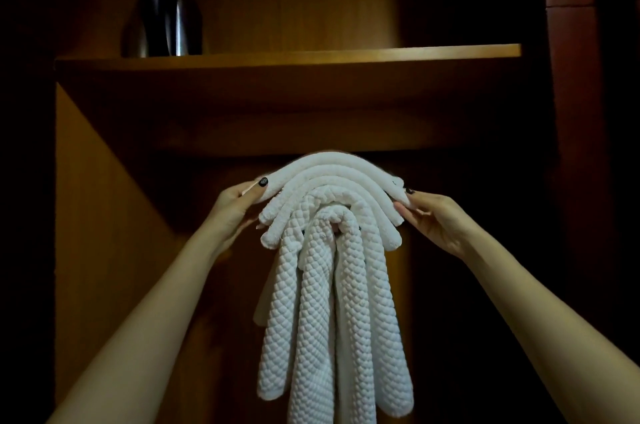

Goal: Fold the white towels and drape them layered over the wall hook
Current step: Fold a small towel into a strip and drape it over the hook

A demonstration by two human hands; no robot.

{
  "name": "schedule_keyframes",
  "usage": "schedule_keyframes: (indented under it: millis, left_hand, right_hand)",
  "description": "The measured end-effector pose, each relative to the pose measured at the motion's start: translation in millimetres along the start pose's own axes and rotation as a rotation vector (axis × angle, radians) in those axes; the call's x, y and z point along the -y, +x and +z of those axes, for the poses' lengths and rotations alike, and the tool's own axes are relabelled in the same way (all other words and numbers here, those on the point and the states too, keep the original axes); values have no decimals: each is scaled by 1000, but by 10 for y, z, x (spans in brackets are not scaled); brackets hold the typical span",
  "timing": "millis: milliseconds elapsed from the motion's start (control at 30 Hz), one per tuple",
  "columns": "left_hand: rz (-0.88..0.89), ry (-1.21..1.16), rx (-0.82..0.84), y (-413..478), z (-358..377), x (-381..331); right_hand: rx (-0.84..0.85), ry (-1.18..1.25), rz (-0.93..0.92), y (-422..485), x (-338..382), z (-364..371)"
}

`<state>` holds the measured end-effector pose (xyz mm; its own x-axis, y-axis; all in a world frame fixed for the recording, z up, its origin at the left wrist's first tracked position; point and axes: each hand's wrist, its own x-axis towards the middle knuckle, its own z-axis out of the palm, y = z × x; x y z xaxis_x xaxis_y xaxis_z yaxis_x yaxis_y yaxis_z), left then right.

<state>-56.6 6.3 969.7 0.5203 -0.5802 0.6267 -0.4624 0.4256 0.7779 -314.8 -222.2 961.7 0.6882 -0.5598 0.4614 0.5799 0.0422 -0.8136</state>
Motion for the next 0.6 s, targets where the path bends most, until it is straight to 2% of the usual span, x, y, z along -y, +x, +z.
schedule_keyframes:
  millis: [67, 133, 233, 300, 367, 467, 600]
  left_hand:
    - [42, 138, -16, -47, 3, 15]
    - [82, 213, -63, -64, 32, -10]
    - [226, 460, -194, -14, 93, -92]
    - [300, 542, -165, -9, 172, -195]
    - [347, 537, -50, -1, 257, -253]
    - [343, 510, 26, -10, 337, -235]
    - [357, 535, 31, -50, 376, -55]
  right_hand:
    - [-29, -200, -27, -59, -33, 14]
    - [-105, -550, -113, -115, -48, 32]
    - [-275, -981, -417, -130, 1, 114]
    - [-277, -1074, -572, -113, 70, 245]
    - [-147, -1128, -633, -62, 109, 400]
    - [36, -1130, -567, 31, 14, 568]
    - [23, -1153, -580, 72, -246, 499]
